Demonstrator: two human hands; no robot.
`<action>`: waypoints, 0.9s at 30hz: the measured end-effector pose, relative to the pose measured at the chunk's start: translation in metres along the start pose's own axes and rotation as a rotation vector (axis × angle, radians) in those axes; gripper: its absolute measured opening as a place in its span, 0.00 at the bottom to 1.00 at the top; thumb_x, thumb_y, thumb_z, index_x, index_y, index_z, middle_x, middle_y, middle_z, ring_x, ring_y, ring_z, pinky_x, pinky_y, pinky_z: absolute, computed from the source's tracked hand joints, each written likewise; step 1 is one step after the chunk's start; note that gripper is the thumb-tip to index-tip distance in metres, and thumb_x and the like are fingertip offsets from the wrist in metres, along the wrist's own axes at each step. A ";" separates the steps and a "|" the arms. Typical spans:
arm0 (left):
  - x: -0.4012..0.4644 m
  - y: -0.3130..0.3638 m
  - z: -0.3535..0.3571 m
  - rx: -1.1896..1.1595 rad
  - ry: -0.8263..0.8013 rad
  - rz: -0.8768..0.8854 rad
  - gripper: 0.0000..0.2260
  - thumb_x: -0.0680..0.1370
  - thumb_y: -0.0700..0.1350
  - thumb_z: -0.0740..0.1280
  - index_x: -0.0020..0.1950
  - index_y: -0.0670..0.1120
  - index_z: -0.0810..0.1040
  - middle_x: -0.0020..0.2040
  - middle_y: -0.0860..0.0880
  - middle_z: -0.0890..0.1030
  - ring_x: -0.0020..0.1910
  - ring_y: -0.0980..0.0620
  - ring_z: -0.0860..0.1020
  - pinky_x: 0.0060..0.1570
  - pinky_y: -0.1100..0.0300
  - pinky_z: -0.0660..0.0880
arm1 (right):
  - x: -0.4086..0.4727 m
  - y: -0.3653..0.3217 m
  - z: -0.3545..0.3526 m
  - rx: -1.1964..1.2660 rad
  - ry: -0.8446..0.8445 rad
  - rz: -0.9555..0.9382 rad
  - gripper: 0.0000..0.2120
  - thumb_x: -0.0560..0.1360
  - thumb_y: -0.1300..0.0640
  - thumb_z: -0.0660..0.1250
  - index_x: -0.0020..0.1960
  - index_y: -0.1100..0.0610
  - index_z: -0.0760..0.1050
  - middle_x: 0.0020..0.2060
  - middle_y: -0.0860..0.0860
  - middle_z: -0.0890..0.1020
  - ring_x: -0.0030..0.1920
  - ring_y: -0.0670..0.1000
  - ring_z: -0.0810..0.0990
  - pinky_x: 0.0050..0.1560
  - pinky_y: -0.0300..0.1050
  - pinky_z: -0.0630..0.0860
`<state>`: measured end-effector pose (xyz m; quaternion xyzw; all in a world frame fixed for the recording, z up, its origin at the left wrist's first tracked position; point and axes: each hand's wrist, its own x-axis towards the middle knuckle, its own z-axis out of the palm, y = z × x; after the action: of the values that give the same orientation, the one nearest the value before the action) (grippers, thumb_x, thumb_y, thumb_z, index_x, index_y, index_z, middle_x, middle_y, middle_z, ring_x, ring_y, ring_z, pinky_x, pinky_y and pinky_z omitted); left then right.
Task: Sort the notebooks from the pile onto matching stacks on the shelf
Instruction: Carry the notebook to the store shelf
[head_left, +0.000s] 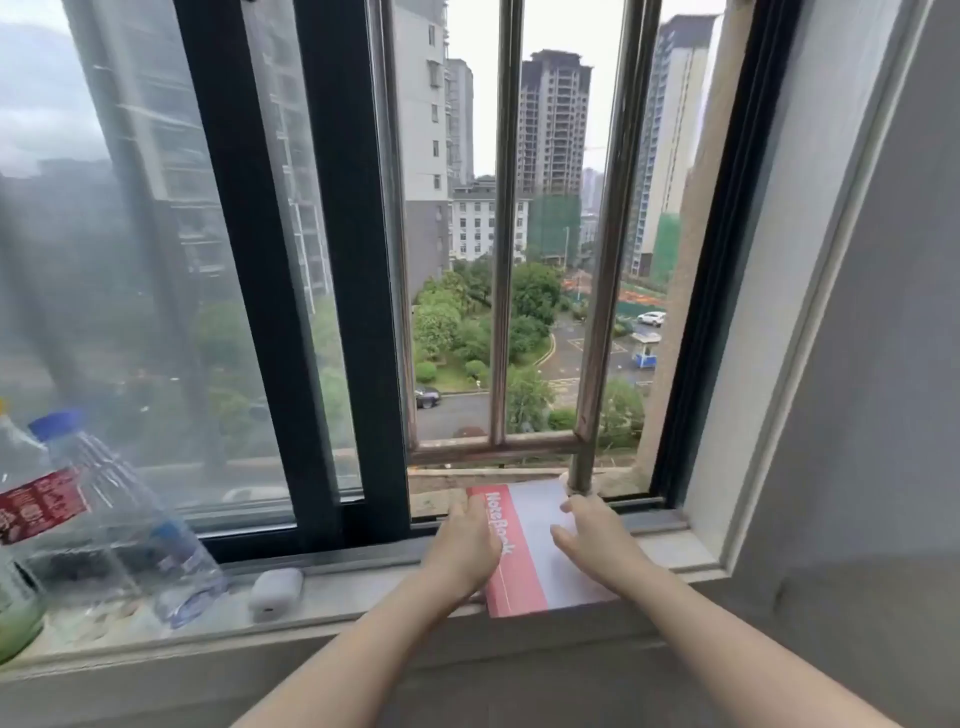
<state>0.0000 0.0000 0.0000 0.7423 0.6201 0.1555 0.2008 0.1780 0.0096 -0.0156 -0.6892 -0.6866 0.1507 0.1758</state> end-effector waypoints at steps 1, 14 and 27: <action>0.002 -0.003 0.004 0.003 -0.014 0.000 0.16 0.79 0.41 0.57 0.67 0.39 0.65 0.67 0.38 0.67 0.63 0.41 0.70 0.62 0.50 0.68 | 0.000 0.001 0.003 -0.016 0.001 0.009 0.23 0.78 0.51 0.61 0.69 0.60 0.66 0.65 0.57 0.70 0.65 0.56 0.69 0.64 0.46 0.66; -0.005 -0.008 0.025 -0.378 0.188 0.018 0.18 0.79 0.41 0.64 0.67 0.40 0.65 0.63 0.42 0.70 0.61 0.48 0.67 0.51 0.66 0.59 | -0.014 -0.007 0.011 0.295 0.248 0.164 0.17 0.76 0.64 0.61 0.64 0.60 0.71 0.62 0.56 0.72 0.64 0.54 0.70 0.63 0.44 0.65; -0.059 0.043 0.074 -0.908 0.262 0.130 0.24 0.78 0.42 0.66 0.72 0.47 0.62 0.62 0.52 0.71 0.54 0.56 0.74 0.51 0.60 0.71 | -0.114 0.023 -0.019 0.529 0.502 0.225 0.14 0.77 0.63 0.59 0.61 0.53 0.69 0.56 0.44 0.69 0.57 0.44 0.70 0.59 0.38 0.67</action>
<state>0.0614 -0.0724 -0.0423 0.5907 0.4619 0.5154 0.4149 0.2054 -0.1046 -0.0130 -0.7066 -0.4796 0.1675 0.4927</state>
